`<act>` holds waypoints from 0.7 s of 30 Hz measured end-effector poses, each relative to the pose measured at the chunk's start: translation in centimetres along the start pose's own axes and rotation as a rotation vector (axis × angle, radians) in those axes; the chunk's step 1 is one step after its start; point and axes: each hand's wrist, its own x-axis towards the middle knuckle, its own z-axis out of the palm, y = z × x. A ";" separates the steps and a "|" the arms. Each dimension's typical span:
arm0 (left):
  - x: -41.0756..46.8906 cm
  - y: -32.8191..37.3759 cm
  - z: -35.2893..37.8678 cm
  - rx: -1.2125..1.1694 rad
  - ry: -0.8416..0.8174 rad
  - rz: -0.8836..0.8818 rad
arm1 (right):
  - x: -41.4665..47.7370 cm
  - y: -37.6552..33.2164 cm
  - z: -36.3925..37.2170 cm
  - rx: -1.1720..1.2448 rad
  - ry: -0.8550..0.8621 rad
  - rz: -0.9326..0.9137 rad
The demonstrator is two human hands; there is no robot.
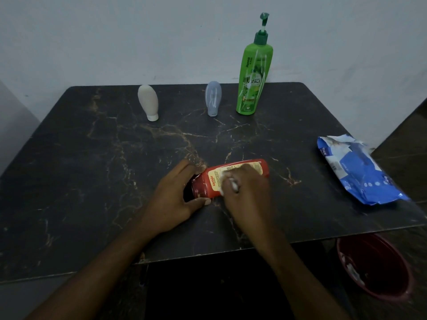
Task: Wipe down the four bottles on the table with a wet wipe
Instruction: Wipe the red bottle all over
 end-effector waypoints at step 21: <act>-0.1 0.0 0.0 -0.065 -0.005 -0.010 | -0.9 -2.3 0.6 -0.051 -0.050 -0.162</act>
